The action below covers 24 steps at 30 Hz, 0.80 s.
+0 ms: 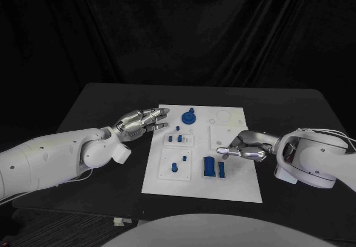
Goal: Assemble the parts on the task board
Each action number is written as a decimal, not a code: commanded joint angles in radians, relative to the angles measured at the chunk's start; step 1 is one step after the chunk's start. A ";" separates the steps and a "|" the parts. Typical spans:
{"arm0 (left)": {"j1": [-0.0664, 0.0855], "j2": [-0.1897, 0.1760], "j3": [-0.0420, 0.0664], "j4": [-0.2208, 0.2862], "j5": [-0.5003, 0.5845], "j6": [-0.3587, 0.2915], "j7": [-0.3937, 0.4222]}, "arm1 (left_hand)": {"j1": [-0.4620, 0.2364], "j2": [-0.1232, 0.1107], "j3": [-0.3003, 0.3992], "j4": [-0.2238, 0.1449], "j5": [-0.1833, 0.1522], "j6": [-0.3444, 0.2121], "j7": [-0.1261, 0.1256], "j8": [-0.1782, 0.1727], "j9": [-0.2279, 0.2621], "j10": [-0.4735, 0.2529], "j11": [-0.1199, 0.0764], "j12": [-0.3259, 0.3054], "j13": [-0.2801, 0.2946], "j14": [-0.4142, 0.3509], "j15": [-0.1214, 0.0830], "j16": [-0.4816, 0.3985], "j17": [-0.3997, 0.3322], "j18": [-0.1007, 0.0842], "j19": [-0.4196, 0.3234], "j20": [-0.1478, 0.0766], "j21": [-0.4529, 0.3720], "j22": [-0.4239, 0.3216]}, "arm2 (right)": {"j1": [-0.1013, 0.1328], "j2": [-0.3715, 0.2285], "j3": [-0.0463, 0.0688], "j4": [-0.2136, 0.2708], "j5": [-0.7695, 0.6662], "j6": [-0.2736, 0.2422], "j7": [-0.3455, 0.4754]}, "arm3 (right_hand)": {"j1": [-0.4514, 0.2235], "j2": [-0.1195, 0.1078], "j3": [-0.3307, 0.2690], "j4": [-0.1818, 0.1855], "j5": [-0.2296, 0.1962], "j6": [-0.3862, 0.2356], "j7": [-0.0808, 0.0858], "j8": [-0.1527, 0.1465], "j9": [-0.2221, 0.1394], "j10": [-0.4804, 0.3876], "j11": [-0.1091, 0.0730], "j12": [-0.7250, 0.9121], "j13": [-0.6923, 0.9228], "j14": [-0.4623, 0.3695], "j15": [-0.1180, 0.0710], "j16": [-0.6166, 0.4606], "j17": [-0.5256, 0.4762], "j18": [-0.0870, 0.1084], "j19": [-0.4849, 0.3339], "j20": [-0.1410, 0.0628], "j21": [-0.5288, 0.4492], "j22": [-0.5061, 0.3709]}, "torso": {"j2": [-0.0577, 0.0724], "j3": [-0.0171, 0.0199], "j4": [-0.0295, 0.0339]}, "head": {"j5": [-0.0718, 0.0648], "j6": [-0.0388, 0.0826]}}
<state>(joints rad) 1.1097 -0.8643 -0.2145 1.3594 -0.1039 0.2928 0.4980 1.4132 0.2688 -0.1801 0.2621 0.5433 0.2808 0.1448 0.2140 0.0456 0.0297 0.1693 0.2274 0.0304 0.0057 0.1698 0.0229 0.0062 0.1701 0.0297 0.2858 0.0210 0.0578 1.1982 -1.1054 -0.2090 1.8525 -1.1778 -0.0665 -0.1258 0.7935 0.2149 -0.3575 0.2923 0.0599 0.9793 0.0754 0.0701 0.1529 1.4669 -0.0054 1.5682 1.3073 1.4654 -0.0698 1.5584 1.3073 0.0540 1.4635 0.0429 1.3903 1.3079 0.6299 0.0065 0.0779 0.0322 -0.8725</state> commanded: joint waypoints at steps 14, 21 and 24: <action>-0.002 0.002 0.001 -0.002 -0.001 0.014 0.015 | 0.011 0.002 0.004 -0.004 0.004 0.008 0.031 0.001 0.001 -0.001 0.003 0.004 0.001 0.000 0.003 0.002 0.001 0.007 0.003 0.004 0.006 0.000 | -0.033 0.020 0.000 -0.016 -0.153 0.026 -0.061 | -0.011 0.017 -0.022 -0.001 -0.007 -0.024 -0.006 -0.007 -0.015 0.104 -0.013 0.003 0.263 0.095 -0.012 -0.001 0.208 -0.009 0.038 -0.011 -0.016 0.204 | 0.000 -0.0001 -0.0002 | 0.000 0.000; -0.002 0.002 0.001 -0.001 -0.001 0.015 0.015 | 0.011 0.002 0.004 -0.004 0.004 0.007 0.032 0.001 0.001 -0.001 0.003 0.003 0.001 0.000 0.004 0.003 0.001 0.007 0.003 0.004 0.006 0.000 | -0.036 0.034 0.000 -0.023 -0.154 0.028 -0.062 | -0.009 0.026 -0.032 -0.001 -0.007 -0.042 -0.011 -0.008 -0.027 0.104 -0.017 0.003 0.263 0.094 -0.015 -0.003 0.203 -0.008 0.035 -0.014 -0.021 0.202 | 0.000 0.0000 -0.0004 | 0.001 0.000; -0.002 0.001 0.001 -0.001 -0.001 0.014 0.015 | 0.011 0.002 0.004 -0.004 0.004 0.007 0.032 0.001 0.001 -0.001 0.003 0.003 0.001 0.000 0.004 0.003 0.001 0.007 0.003 0.004 0.006 0.000 | -0.037 0.038 0.000 -0.025 -0.154 0.034 -0.066 | -0.009 0.029 -0.035 -0.001 -0.007 -0.045 -0.014 -0.008 -0.030 0.104 -0.019 0.003 0.263 0.094 -0.016 -0.003 0.202 -0.008 0.035 -0.015 -0.022 0.202 | -0.001 0.0000 -0.0001 | 0.003 0.000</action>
<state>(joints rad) 1.1096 -0.8634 -0.2145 1.3573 -0.1039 0.2930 0.4984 1.4133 0.2688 -0.1801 0.2621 0.5433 0.2808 0.1448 0.2140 0.0454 0.0297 0.1693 0.2274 0.0303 0.0057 0.1698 0.0229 0.0062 0.1701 0.0297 0.2858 0.0210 0.0576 1.1641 -1.0705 -0.2087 1.8257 -1.3188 -0.0419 -0.1686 0.7844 0.2347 -0.3876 0.2909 0.0563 0.9410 0.0588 0.0626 0.1225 1.4656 -0.0184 1.5682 1.3073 1.4670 -0.0786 1.5582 1.3073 0.0542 1.4669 0.0323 1.3747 1.3076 0.6296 0.0065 0.0776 0.0336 -0.8725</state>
